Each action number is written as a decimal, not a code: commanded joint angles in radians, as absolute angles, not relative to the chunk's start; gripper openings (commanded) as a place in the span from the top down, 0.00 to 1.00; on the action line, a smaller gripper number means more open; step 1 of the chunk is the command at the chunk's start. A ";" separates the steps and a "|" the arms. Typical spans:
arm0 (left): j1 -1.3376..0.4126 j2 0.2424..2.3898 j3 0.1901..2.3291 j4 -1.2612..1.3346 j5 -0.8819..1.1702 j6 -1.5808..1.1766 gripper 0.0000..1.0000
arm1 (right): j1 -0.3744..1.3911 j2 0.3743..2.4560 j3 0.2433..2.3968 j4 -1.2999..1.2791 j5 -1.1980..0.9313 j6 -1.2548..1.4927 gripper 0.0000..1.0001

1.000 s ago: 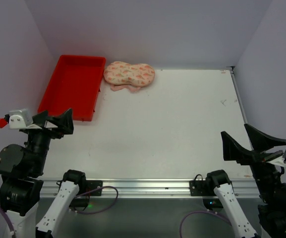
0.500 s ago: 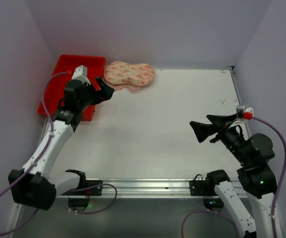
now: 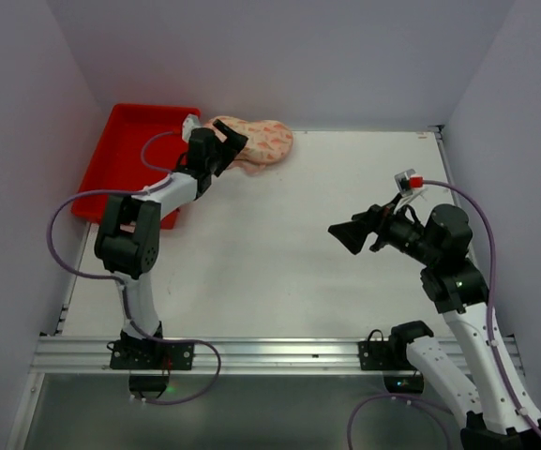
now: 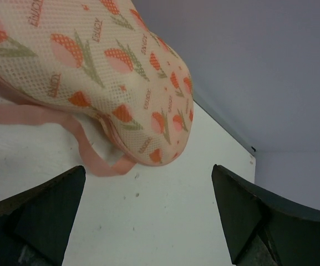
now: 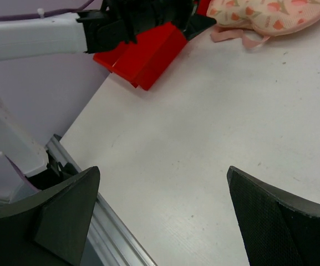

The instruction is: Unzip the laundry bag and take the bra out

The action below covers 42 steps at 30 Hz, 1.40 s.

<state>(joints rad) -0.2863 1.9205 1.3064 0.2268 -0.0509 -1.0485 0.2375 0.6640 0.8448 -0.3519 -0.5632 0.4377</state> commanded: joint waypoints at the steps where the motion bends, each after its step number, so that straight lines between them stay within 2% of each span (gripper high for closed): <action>1: -0.304 2.038 1.457 0.279 -0.190 -1.143 0.00 | 0.241 0.684 0.830 -0.273 -0.649 0.434 0.01; 13: -0.321 2.374 1.741 0.253 -0.241 -1.126 0.00 | 0.239 0.719 0.801 -0.264 -0.657 0.419 0.01; 16: -0.321 2.442 1.796 0.259 -0.227 -1.111 0.06 | 0.239 0.721 0.785 -0.255 -0.652 0.419 0.01; 19: -0.321 2.488 1.821 0.279 -0.192 -1.076 0.36 | 0.241 0.730 0.779 -0.252 -0.650 0.413 0.01; 20: -0.321 2.493 1.818 0.290 -0.160 -1.062 0.55 | 0.241 0.732 0.775 -0.249 -0.650 0.411 0.01; 22: -0.322 2.484 1.786 0.317 -0.111 -1.026 0.75 | 0.241 0.736 0.767 -0.239 -0.650 0.414 0.01; 23: -0.322 2.471 1.761 0.336 -0.089 -1.014 0.88 | 0.241 0.735 0.765 -0.238 -0.652 0.416 0.01; 26: -0.331 2.378 1.620 0.414 0.032 -0.944 1.00 | 0.241 0.732 0.756 -0.235 -0.649 0.417 0.01; 31: -0.365 2.222 1.442 0.410 0.292 -0.777 1.00 | 0.241 0.689 0.738 -0.244 -0.617 0.414 0.01; 39: -0.440 1.861 1.077 0.224 0.497 -0.500 0.99 | 0.241 0.597 0.696 -0.320 -0.430 0.429 0.01; 40: -0.440 1.836 1.057 0.175 0.503 -0.450 0.92 | 0.241 0.594 0.692 -0.325 -0.417 0.442 0.01; 41: -0.439 1.810 1.027 0.145 0.509 -0.422 0.64 | 0.241 0.592 0.681 -0.330 -0.410 0.446 0.01; 42: -0.440 1.768 1.017 0.108 0.502 -0.390 0.48 | 0.241 0.592 0.673 -0.334 -0.403 0.452 0.01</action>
<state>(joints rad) -0.4625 1.8751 1.0599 0.2161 0.4255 -0.5541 0.2375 0.5919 0.6994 -0.3054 -0.4820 0.4309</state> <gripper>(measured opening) 0.386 0.986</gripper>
